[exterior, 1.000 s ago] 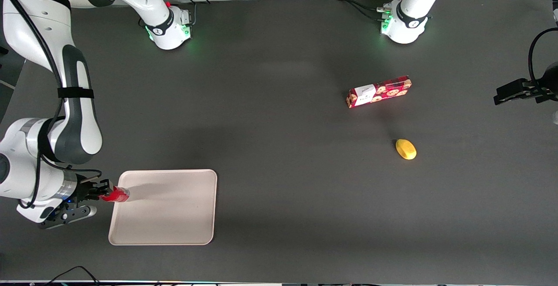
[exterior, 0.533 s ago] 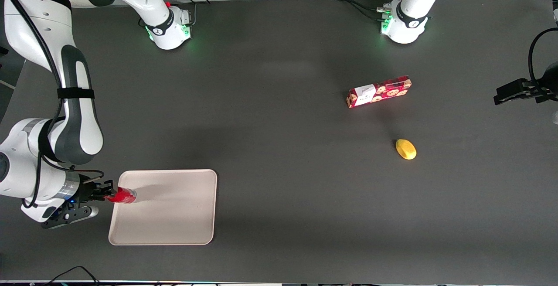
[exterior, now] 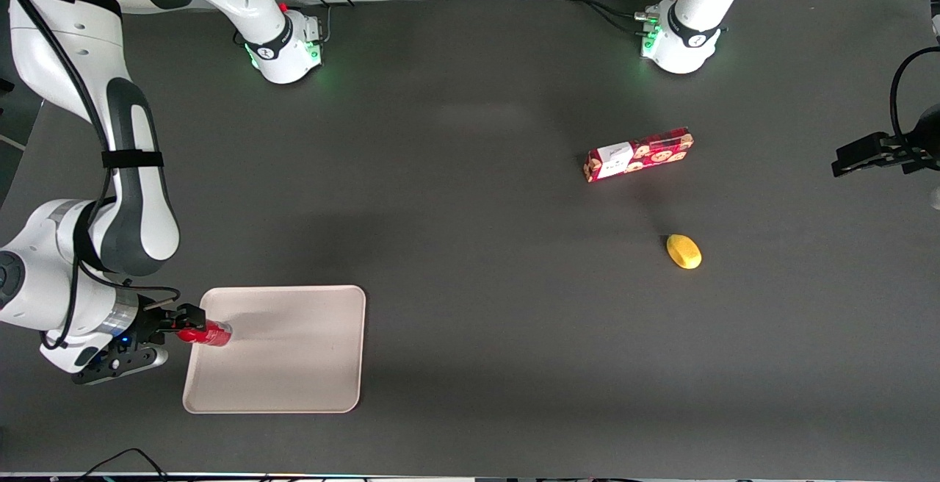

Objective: Place coke bottle on tray

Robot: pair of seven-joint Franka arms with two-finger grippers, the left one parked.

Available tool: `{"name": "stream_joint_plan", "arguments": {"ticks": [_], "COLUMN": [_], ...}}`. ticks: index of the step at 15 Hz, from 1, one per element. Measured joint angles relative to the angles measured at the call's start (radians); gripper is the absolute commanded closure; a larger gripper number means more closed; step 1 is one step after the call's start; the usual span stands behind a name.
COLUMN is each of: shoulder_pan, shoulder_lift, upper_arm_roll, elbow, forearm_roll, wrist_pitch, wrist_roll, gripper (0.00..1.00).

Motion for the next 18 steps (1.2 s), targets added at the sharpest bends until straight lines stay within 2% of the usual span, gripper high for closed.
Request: {"name": "stream_joint_plan", "arguments": {"ticks": [3,7,9,12,16,18], "shoulder_pan": [0.018,0.052,0.055,0.054,0.052,0.045], "shoulder_lift": [-0.075,-0.236,-0.315,-0.429,-0.579,-0.622], "upper_arm_roll": [0.000,0.023,0.052,0.103,0.117,0.112], "elbow": [0.004,0.007,-0.026,-0.181,-0.433,-0.467], "forearm_roll": [-0.003,-0.042,-0.078,-0.123,-0.130,-0.130], "wrist_pitch": [-0.112,-0.376,-0.455,-0.437,-0.294,-0.276], "wrist_roll": [0.043,0.220,0.291,0.388,0.412,0.426], "gripper": [0.00,0.00,0.00,0.00,0.00,0.00]}}
